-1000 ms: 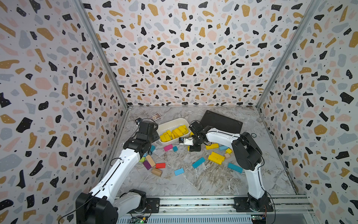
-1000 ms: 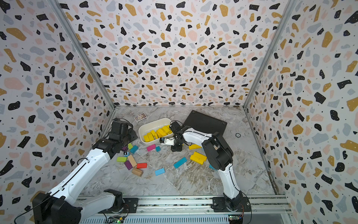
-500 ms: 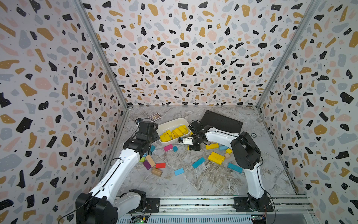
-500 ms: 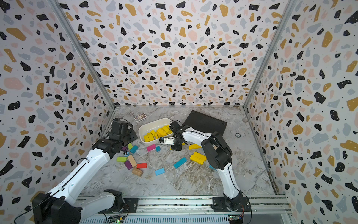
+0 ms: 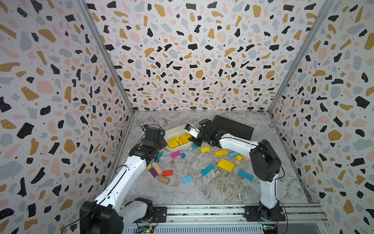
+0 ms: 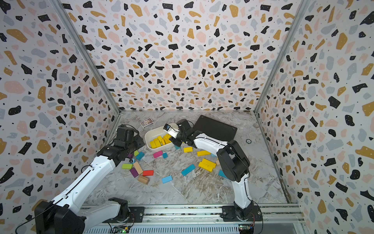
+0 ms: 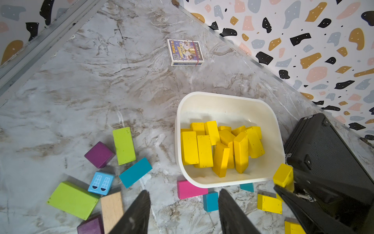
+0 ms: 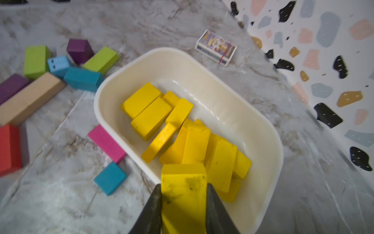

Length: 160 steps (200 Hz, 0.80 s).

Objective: Pick out the yellow building blocks
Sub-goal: Pick up the building block from the center of the board, then place the building block in the storage box.

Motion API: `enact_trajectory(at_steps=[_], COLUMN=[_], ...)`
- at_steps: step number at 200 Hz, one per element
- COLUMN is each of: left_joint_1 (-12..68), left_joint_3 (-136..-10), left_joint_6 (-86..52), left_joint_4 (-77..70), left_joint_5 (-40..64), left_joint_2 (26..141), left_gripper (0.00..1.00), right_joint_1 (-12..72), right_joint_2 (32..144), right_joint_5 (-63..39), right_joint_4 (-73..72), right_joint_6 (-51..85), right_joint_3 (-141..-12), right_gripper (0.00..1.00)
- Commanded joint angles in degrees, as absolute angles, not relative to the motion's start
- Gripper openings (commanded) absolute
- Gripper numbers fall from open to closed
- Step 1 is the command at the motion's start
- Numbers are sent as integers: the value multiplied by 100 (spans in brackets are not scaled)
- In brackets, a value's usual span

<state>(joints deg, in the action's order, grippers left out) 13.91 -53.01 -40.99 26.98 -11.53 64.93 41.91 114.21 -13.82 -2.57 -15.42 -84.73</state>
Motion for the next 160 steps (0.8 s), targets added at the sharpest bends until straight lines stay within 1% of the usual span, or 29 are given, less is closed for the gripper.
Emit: enact_trajectory(at_steps=[1,38,55,66,98,136,160], left_joint_1=[1353,1351,1343,1345,1344,1344,1345], left_joint_3=[-5212,-5221,-5208,-5199,-5212,-5247,-5256], left_joint_6=[-4174,-4169,-4175,-4180,-4176,-4183,-4182], left_joint_4=[2628,2635,2637,2634,2635,2628,2629], left_joint_5=[-1191,-1168,-1153,-1153,-1146,-1143,-1145], left_joint_2=[6425,6422,6408,6407,6440,6488,6521], left_gripper=[55,55,55,55,55,55,55], right_joint_1=[4132,4096,4096,4096,4096,4096,4096], right_joint_2=[11598,12227,12501,12663,13020,12930,12681], right_joint_5=[-842,-343,-290,-294,-437,-545,-536], right_joint_4=[-1125,-1252,-1248,-1169,-803,-689,-616], right_joint_6=[-548,-83,109,236,423,460,379], right_joint_3=[-8692,-9215,-9460,-9604,-10022,-10002,-9907], right_gripper=[14,12,11,12,20,40,48])
